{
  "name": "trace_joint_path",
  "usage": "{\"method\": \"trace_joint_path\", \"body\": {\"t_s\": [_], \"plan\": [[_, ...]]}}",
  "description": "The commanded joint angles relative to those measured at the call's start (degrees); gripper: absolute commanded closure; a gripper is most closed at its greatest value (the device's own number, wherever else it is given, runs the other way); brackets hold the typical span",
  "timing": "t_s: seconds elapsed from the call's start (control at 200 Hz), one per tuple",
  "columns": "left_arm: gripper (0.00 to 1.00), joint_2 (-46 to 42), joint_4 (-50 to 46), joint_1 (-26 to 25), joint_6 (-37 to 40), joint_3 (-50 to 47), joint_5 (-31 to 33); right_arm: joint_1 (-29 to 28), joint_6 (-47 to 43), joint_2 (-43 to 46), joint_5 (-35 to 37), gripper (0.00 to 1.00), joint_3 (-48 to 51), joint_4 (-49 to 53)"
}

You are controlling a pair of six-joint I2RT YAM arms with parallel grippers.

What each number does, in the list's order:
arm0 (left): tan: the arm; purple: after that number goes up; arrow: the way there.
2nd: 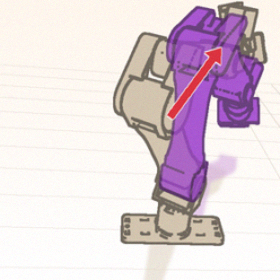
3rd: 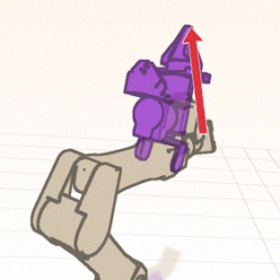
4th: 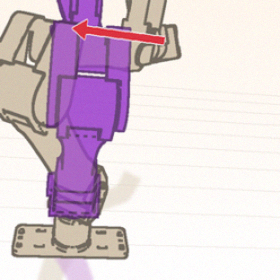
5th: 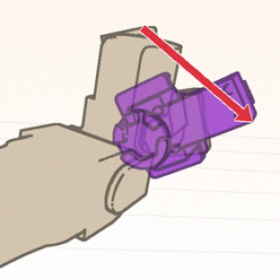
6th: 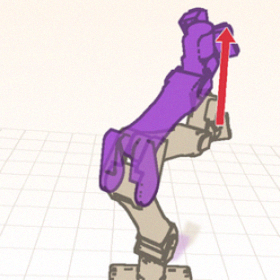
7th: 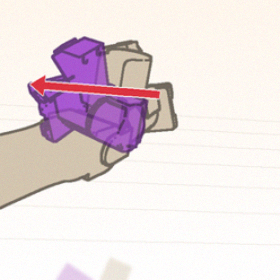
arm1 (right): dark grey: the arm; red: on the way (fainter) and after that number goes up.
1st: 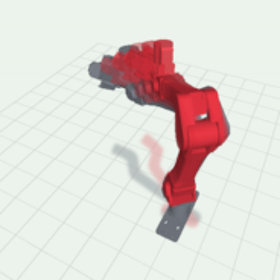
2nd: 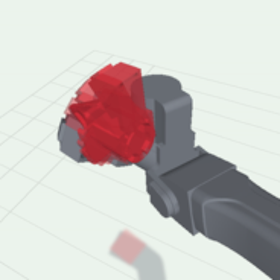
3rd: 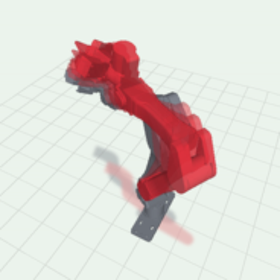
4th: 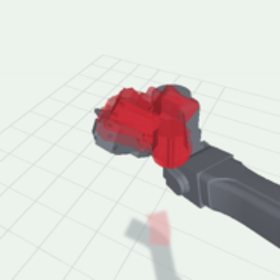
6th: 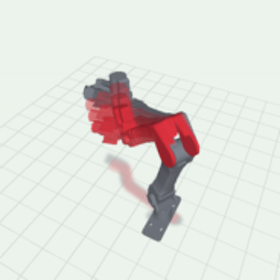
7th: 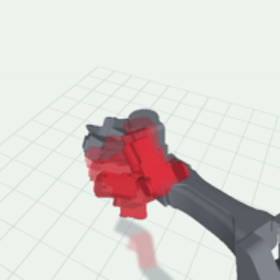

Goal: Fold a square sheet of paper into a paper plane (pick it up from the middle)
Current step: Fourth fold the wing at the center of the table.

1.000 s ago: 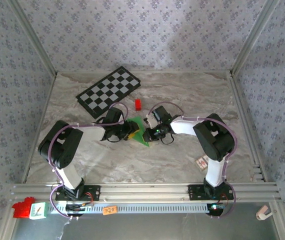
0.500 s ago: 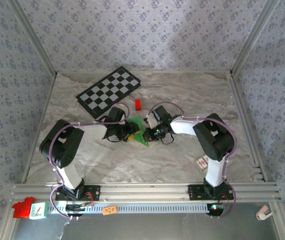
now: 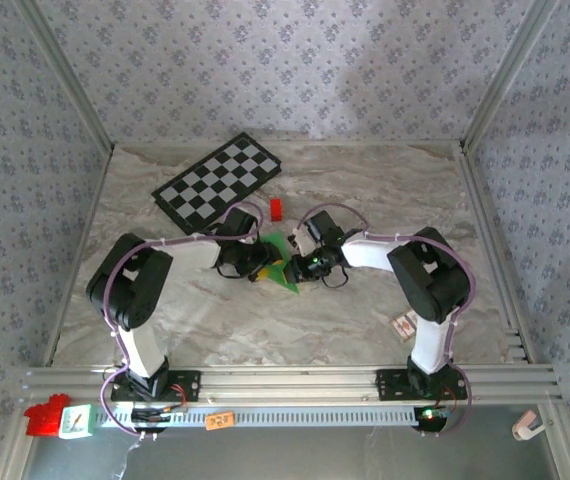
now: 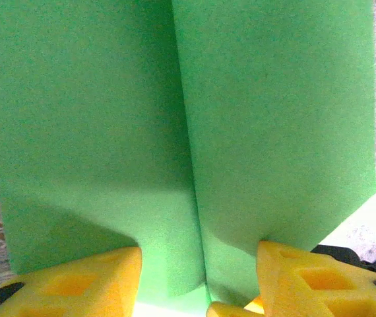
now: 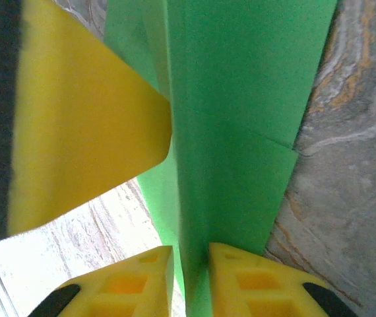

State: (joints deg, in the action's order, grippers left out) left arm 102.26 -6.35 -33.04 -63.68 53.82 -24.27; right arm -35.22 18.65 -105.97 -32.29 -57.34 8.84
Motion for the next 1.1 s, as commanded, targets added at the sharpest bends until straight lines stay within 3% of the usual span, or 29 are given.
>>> {"method": "trace_joint_path", "body": {"t_s": [0.0,0.185,0.5,0.69,1.094], "plan": [[0.49,4.3,-8.5,-0.7,-1.7,-1.7,4.6,0.7,0.4,3.9,0.3,0.73,0.7,1.5],[0.5,4.9,-9.5,-0.9,-3.8,-1.9,5.7,0.9,0.8,7.3,1.8,0.7,3.6,-0.8],[0.49,6.6,-12.4,-1.0,-4.7,-1.3,5.9,0.1,0.3,4.8,3.7,0.69,3.8,-0.6],[0.49,7.5,-14.0,-1.1,-4.0,-0.2,5.7,-0.4,-0.2,3.5,3.4,0.74,3.3,-0.4],[0.47,8.3,-14.8,-1.1,-4.5,-0.1,5.6,-1.7,-2.4,2.8,6.4,0.74,3.3,0.8]]}}
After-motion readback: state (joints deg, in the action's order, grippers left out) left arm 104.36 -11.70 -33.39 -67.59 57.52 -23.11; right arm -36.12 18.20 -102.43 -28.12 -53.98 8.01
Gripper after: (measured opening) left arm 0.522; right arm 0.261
